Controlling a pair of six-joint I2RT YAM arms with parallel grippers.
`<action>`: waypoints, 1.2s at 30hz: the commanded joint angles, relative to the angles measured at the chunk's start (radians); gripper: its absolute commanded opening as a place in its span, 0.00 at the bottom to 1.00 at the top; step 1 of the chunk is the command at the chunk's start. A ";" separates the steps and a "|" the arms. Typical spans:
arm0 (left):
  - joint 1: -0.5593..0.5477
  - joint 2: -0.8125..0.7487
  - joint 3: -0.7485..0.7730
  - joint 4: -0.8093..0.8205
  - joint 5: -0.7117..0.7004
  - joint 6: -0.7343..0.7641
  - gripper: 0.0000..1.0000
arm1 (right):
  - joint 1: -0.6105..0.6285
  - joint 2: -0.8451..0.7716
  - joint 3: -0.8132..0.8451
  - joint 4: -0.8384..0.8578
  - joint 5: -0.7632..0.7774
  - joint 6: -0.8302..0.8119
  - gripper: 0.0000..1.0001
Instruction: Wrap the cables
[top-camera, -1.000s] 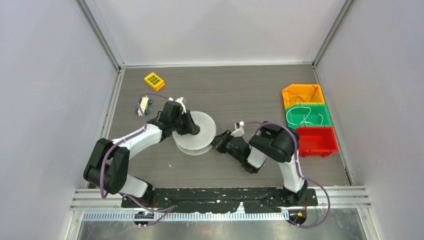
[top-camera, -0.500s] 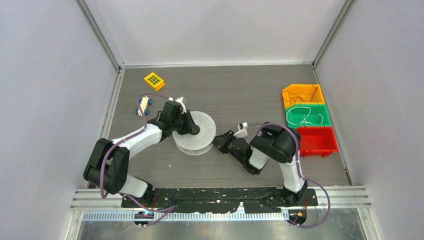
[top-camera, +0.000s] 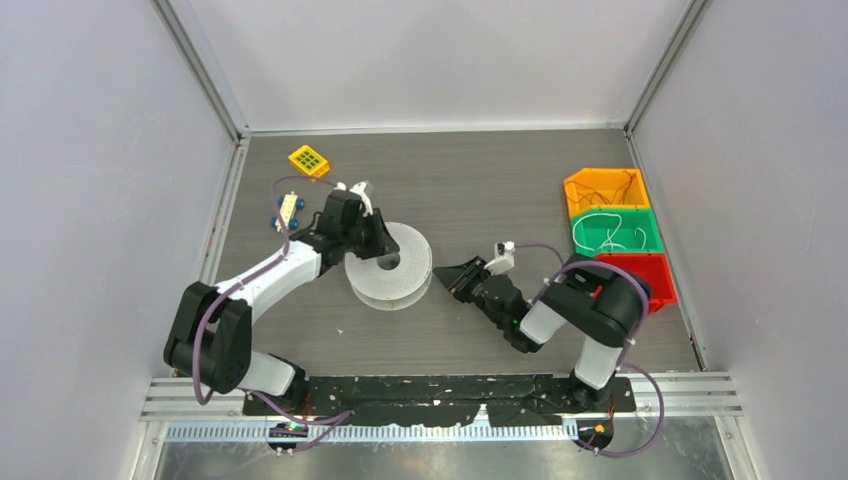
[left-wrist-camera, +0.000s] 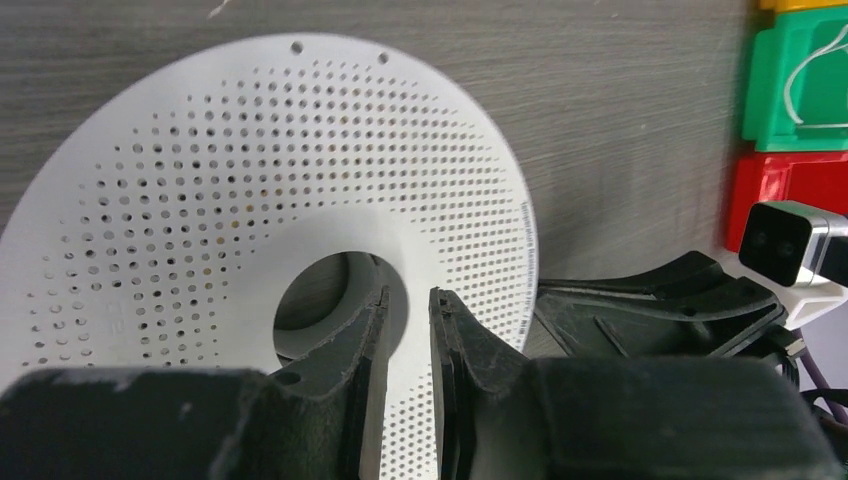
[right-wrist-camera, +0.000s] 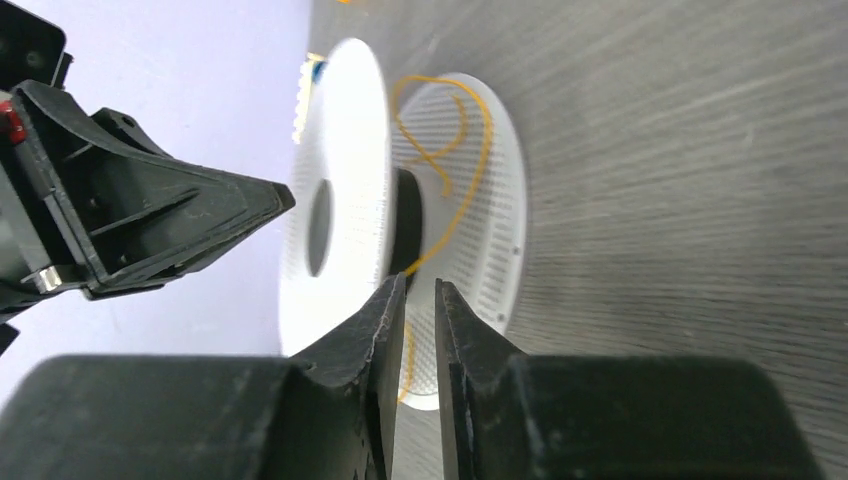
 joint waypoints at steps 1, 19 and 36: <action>-0.006 -0.097 0.114 -0.077 -0.033 0.061 0.23 | -0.012 -0.162 -0.024 -0.105 0.051 -0.105 0.24; -0.005 -0.753 0.148 -0.521 -0.015 0.362 1.00 | -0.009 -1.021 0.545 -1.701 -0.004 -0.739 0.95; -0.006 -1.097 -0.017 -0.448 0.023 0.303 1.00 | -0.009 -1.269 0.621 -1.900 0.102 -0.704 0.95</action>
